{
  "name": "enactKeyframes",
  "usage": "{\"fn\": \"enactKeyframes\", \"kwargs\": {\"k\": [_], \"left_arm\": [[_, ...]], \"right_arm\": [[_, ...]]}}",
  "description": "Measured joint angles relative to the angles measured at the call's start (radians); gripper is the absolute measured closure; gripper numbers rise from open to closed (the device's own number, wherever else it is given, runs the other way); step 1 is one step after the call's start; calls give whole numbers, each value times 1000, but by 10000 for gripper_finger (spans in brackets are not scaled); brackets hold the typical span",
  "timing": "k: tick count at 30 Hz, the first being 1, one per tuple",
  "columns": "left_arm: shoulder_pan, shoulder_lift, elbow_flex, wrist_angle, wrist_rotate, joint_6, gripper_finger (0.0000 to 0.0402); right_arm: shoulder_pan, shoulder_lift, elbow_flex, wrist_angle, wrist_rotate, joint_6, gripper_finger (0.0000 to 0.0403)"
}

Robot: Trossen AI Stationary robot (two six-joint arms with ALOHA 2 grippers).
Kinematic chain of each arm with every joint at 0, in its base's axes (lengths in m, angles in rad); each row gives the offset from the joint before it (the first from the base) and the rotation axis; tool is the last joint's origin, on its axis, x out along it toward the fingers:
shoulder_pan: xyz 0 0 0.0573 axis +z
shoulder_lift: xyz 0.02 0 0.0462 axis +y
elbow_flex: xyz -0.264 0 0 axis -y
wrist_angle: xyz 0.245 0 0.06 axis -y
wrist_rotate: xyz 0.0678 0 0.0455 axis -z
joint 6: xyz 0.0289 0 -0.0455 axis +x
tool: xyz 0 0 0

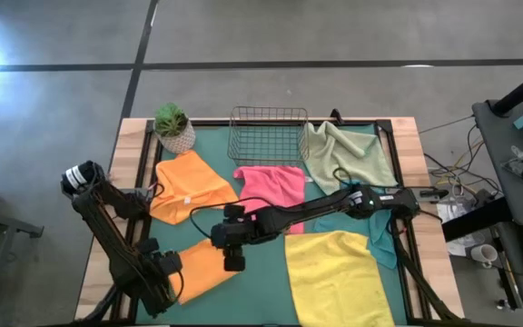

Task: Fold microfiber towels
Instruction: Put the folded orange microfiber towel into the wire basket

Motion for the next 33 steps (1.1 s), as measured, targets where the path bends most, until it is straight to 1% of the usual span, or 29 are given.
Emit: {"fn": "enactKeyframes", "kwargs": {"k": [3,5,7,9,12,18,25,33], "left_arm": [[0,-21,39,7,-2,-25,228],[-6,-18,68,33,-18,-24,228],[-15,-7,89,83,-59,-24,228],[-25,13,107,154,-99,-14,228],[-33,57,132,224,-139,12,228],[-46,171,183,287,-141,32,228],[-60,282,302,275,-146,32,228],[-70,360,475,99,-162,28,228]], "right_arm": [[12,-29,1,-47,-10,-47,229],[24,-38,1,-76,-52,-73,232],[39,-40,1,-105,-97,-94,235],[56,-39,1,-128,-124,-118,238],[85,-31,1,-143,-131,-164,241],[130,-24,-12,-130,-133,-246,242],[133,-23,-35,-130,-131,-249,245],[156,-23,-50,-120,-131,-308,245]]}}
